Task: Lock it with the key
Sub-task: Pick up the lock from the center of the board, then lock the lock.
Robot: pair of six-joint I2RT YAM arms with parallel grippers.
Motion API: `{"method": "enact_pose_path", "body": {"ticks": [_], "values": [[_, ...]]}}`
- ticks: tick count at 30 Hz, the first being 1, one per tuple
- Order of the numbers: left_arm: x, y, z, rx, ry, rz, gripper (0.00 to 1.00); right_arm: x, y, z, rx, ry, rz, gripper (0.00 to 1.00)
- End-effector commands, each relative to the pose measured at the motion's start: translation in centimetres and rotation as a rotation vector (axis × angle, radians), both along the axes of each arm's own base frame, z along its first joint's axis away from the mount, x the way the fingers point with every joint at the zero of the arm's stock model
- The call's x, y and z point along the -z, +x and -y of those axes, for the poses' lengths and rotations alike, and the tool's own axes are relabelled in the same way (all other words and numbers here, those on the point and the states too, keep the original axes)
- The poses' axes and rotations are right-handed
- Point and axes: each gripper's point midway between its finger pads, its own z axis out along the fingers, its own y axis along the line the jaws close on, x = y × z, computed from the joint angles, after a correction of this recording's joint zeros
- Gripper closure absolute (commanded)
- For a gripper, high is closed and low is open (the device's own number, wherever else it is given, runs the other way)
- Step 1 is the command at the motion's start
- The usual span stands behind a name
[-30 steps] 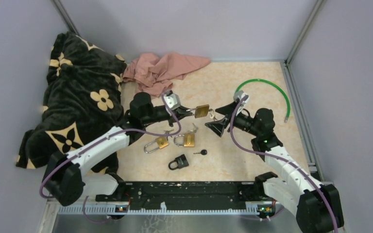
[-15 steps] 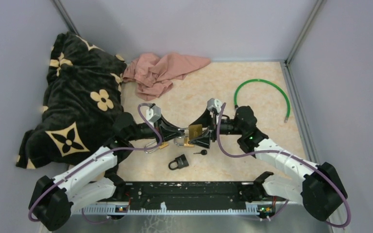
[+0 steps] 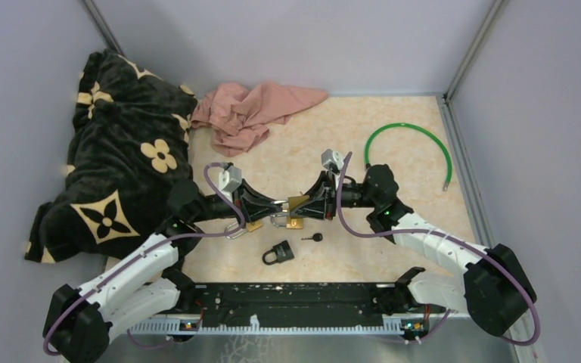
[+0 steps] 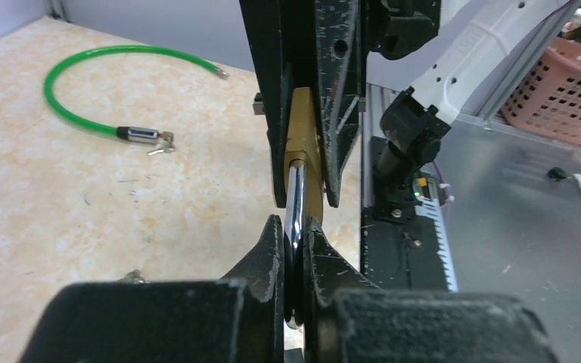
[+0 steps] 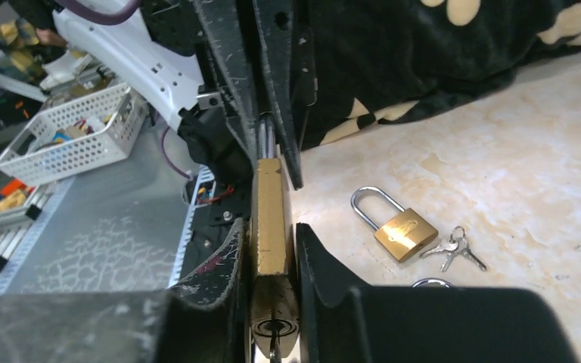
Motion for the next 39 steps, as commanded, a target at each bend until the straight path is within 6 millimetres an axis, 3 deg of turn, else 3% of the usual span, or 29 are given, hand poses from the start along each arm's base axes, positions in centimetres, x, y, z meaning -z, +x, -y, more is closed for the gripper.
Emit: {"method": "enact_pose_path", "body": {"ticks": [1, 5, 6, 8, 10, 14, 21, 26, 34, 35, 37, 39], "values": [[-3.8, -1.1, 0.0, 0.038, -0.103, 0.113, 1.00, -1.9, 0.3, -0.7, 0.020, 0.047, 0.052, 1.00], [-3.7, -1.0, -0.1, 0.027, -0.110, 0.087, 1.00, -3.2, 0.9, -0.3, 0.066, 0.106, 0.066, 1.00], [-3.4, -0.8, -0.2, 0.015, -0.105, 0.063, 0.97, -3.9, 1.1, -0.1, 0.077, 0.131, 0.052, 1.00], [-2.4, -0.4, -0.5, -0.007, -0.093, -0.002, 0.80, -5.2, 1.3, 0.3, 0.083, 0.181, 0.046, 1.00], [-1.2, -0.2, -0.8, -0.020, -0.077, -0.046, 0.70, -6.5, 1.2, 0.7, 0.079, 0.227, 0.055, 1.00], [-0.1, 0.2, -1.2, -0.050, -0.062, -0.087, 0.68, -7.7, 0.8, 0.8, 0.062, 0.257, 0.074, 1.00], [-1.7, 0.0, -1.2, -0.039, -0.094, -0.019, 0.79, -7.1, 1.0, 0.6, 0.060, 0.231, 0.083, 1.00], [-2.4, -0.7, -1.2, -0.002, -0.101, 0.004, 0.60, -6.5, 1.3, 0.5, 0.063, 0.213, 0.080, 1.00], [-2.8, -0.5, -1.1, -0.001, -0.114, -0.003, 0.70, -6.1, 1.3, 0.3, 0.054, 0.189, 0.080, 1.00], [-2.9, -0.4, -1.1, -0.003, -0.116, 0.000, 0.75, -5.9, 1.3, 0.3, 0.053, 0.182, 0.077, 1.00], [-3.3, -0.3, -1.0, -0.006, -0.125, 0.002, 0.97, -5.6, 1.5, 0.3, 0.060, 0.173, 0.083, 1.00], [-3.3, -0.2, -0.9, 0.000, -0.130, -0.006, 1.00, -5.4, 1.9, 0.2, 0.073, 0.174, 0.085, 1.00]]}}
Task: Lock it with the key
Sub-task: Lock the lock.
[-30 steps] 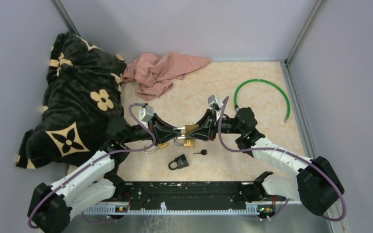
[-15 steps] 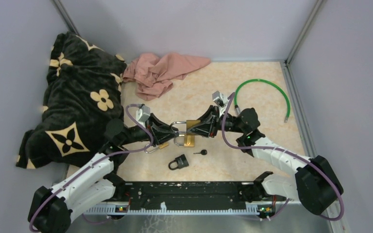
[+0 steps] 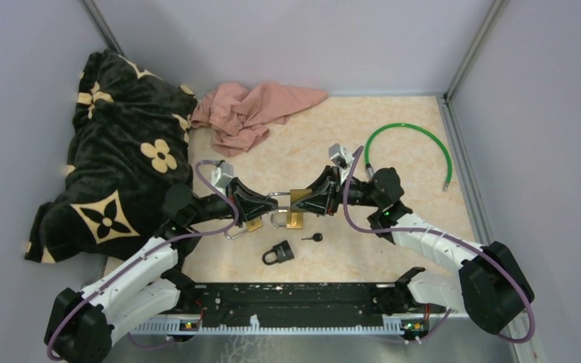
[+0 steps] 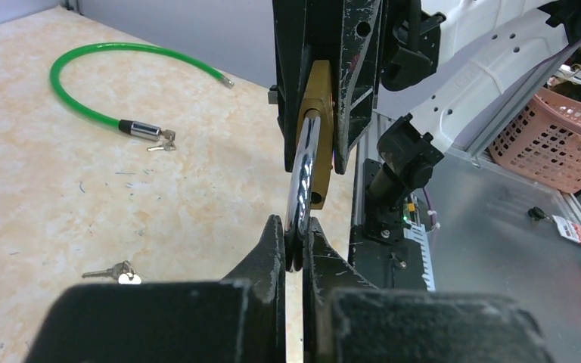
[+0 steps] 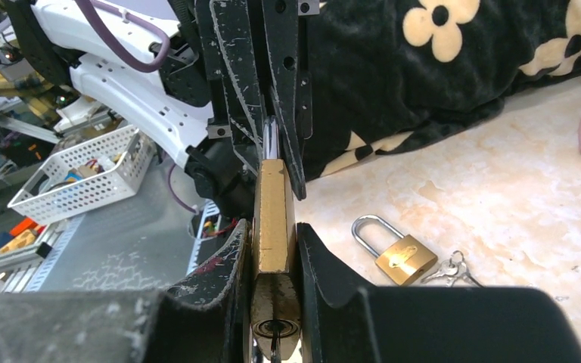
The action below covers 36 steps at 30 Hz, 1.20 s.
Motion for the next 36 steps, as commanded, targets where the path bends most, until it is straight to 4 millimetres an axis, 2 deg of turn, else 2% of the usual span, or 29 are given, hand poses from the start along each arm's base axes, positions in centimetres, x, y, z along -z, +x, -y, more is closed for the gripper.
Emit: {"method": "enact_pose_path", "body": {"ticks": [1, 6, 11, 18, 23, 28, 31, 33, 36], "values": [[-3.1, -0.6, 0.5, 0.044, -0.068, 0.077, 1.00, -3.7, 1.2, -0.3, 0.049, 0.084, 0.142, 1.00], [-2.9, -1.9, 2.1, 0.101, -0.082, 0.068, 1.00, -4.3, 1.5, -1.4, 0.026, 0.127, 0.161, 1.00], [-3.8, -2.1, 2.8, 0.111, -0.113, 0.085, 1.00, -4.0, 2.1, -1.7, 0.040, 0.150, 0.138, 1.00], [-3.9, -2.3, 5.1, 0.085, -0.161, 0.054, 1.00, -5.0, 3.1, -2.6, 0.077, 0.173, 0.127, 1.00], [-5.8, -2.4, 6.5, 0.066, -0.229, 0.080, 1.00, -3.4, 4.2, -3.1, 0.122, 0.127, 0.084, 1.00], [-8.9, -2.4, 7.1, 0.042, -0.309, 0.149, 1.00, 0.6, 5.7, -2.5, 0.195, 0.042, 0.032, 1.00], [-10.8, -2.5, 7.2, 0.046, -0.339, 0.215, 1.00, 1.4, 6.3, -2.3, 0.220, 0.014, 0.032, 1.00], [-11.1, -3.4, 7.8, 0.090, -0.333, 0.250, 1.00, 1.5, 6.7, -2.5, 0.225, 0.008, 0.034, 1.00], [-10.6, -6.0, 9.4, 0.200, -0.312, 0.275, 1.00, 2.0, 7.8, -3.2, 0.232, 0.007, 0.029, 1.00]]}}
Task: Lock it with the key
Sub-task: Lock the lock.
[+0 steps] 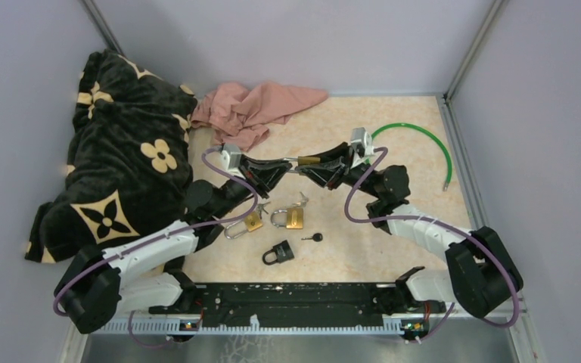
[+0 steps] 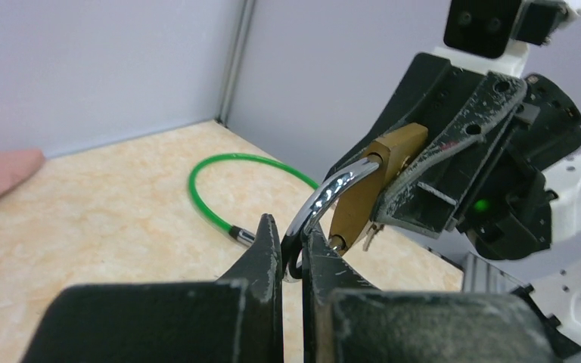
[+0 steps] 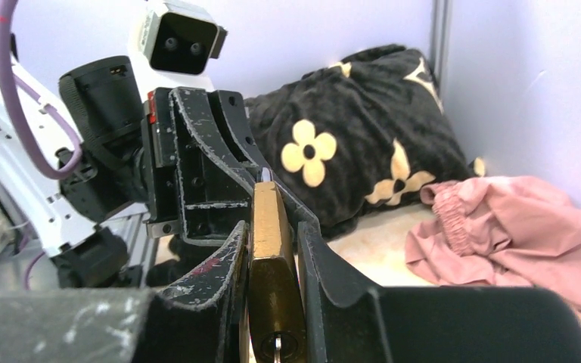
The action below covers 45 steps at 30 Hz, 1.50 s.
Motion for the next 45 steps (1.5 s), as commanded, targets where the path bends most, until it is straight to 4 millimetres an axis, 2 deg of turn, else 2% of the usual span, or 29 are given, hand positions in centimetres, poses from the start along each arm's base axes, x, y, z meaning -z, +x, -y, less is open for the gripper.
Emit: {"method": "enact_pose_path", "body": {"ticks": [1, 5, 7, 13, 18, 22, 25, 27, 32, 36, 41, 45], "values": [[-5.8, -13.7, 6.2, 0.557, -0.040, 0.315, 1.00, 6.7, 1.6, -4.2, -0.029, -0.145, -0.232, 1.00], [-5.2, -14.3, 7.4, 0.624, -0.005, 0.280, 1.00, 7.3, 2.3, -5.1, -0.036, -0.153, -0.237, 1.00], [-5.0, -14.9, 7.8, 0.659, 0.007, 0.286, 1.00, 7.0, 2.4, -5.3, -0.038, -0.140, -0.231, 1.00], [-1.0, -15.4, 9.0, 0.727, 0.098, 0.162, 1.00, 3.2, 2.7, -6.1, -0.053, -0.084, -0.174, 1.00], [-0.6, -17.2, 9.2, 0.798, 0.110, 0.212, 1.00, 1.1, 4.6, -6.3, 0.013, -0.056, -0.161, 1.00], [-1.0, -18.3, 9.3, 0.835, 0.100, 0.268, 1.00, 1.3, 6.1, -7.4, 0.006, -0.069, -0.183, 1.00], [-1.3, -18.7, 9.4, 0.856, 0.102, 0.291, 1.00, 3.3, 7.2, -7.9, 0.029, -0.116, -0.217, 1.00], [-1.2, -19.1, 9.6, 0.877, 0.108, 0.294, 1.00, 3.9, 7.8, -8.3, 0.036, -0.129, -0.225, 1.00], [-0.5, -19.8, 10.2, 0.926, 0.128, 0.275, 1.00, 2.3, 8.5, -10.7, -0.003, -0.161, -0.186, 1.00], [-0.3, -20.2, 10.5, 0.951, 0.134, 0.277, 1.00, 0.8, 8.7, -11.7, -0.036, -0.148, -0.157, 1.00], [-0.5, -20.7, 10.4, 0.972, 0.126, 0.312, 1.00, 1.8, 9.2, -12.4, -0.048, -0.156, -0.171, 1.00], [-1.2, -21.0, 9.6, 0.979, 0.106, 0.376, 1.00, 3.7, 8.9, -12.1, -0.074, -0.208, -0.184, 1.00]]}}
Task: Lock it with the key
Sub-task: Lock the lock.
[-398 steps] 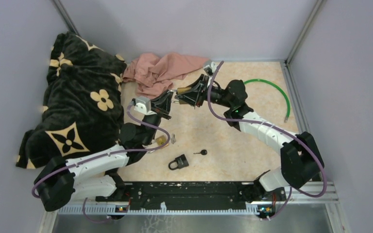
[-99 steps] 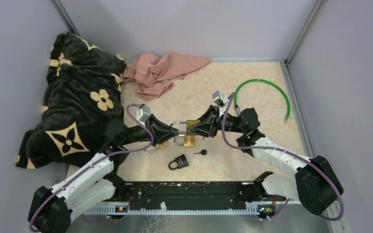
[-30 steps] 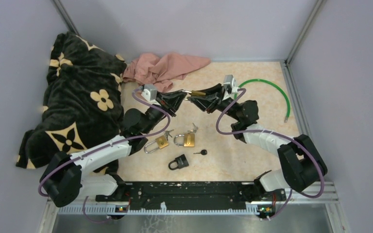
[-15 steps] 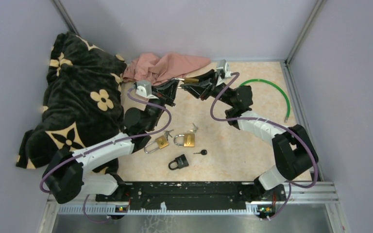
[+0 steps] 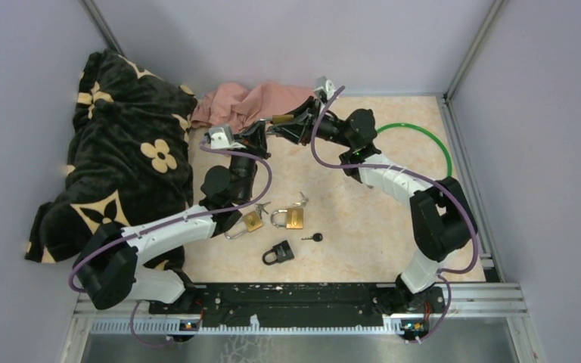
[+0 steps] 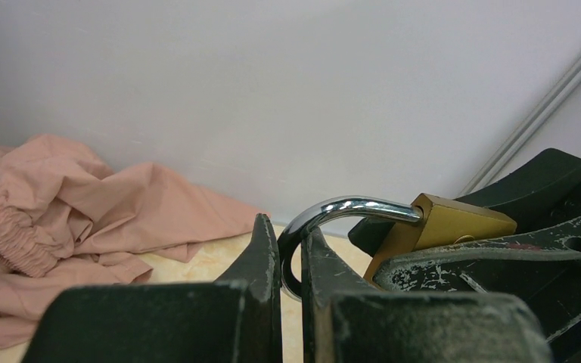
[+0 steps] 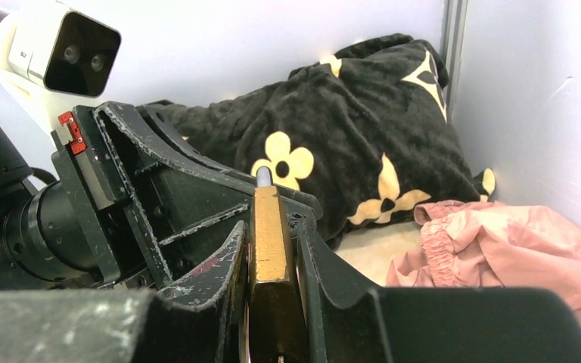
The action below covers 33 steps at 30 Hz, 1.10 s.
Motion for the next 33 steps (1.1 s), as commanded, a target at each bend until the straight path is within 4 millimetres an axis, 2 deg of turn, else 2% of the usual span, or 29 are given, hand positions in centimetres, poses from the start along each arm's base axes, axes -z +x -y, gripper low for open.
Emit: {"method": "enact_pose_path", "body": {"ticks": [1, 2, 4, 6, 9, 12, 15, 20, 23, 26, 28, 30, 33], "values": [[1.7, -31.3, 14.7, 1.716, 0.367, 0.524, 1.00, 8.2, -1.2, -5.0, -0.026, -0.173, -0.191, 1.00], [1.0, -30.7, 13.6, 1.720, 0.370, 0.526, 1.00, 8.3, -1.6, -3.7, -0.032, -0.172, -0.193, 1.00], [1.1, -29.2, 12.3, 1.747, 0.391, 0.442, 1.00, 7.6, -1.7, -0.9, -0.003, -0.151, -0.180, 1.00], [1.8, -28.3, 11.5, 1.766, 0.415, 0.384, 1.00, 6.4, -1.9, 0.3, 0.003, -0.148, -0.160, 1.00], [1.2, -27.8, 10.9, 1.745, 0.395, 0.386, 1.00, 4.8, -3.1, 0.8, -0.041, -0.131, -0.121, 1.00], [0.4, -28.1, 10.4, 1.729, 0.387, 0.423, 1.00, 4.0, -4.1, 1.5, -0.074, -0.114, -0.109, 1.00], [-0.3, -27.4, 10.1, 1.701, 0.369, 0.417, 1.00, 3.0, -5.2, 2.0, -0.116, -0.104, -0.082, 1.00], [-0.4, -27.0, 9.9, 1.687, 0.363, 0.394, 1.00, 2.1, -5.9, 2.1, -0.134, -0.072, -0.078, 1.00], [-0.3, -27.3, 10.5, 1.693, 0.341, 0.395, 1.00, 1.2, -6.2, 1.6, -0.166, -0.024, -0.074, 1.00], [-0.4, -27.7, 10.9, 1.710, 0.330, 0.398, 1.00, 1.7, -6.5, 0.7, -0.169, -0.045, -0.077, 1.00], [-0.4, -27.1, 10.8, 1.681, 0.335, 0.384, 1.00, 2.1, -6.6, 1.2, -0.154, -0.052, -0.082, 1.00], [0.1, -25.5, 10.5, 1.618, 0.336, 0.326, 1.00, 2.1, -6.8, 2.5, -0.140, -0.061, -0.080, 1.00], [1.6, -22.4, 9.6, 1.491, 0.347, 0.206, 1.00, 3.8, -7.2, 3.3, -0.122, -0.156, -0.086, 1.00]]}}
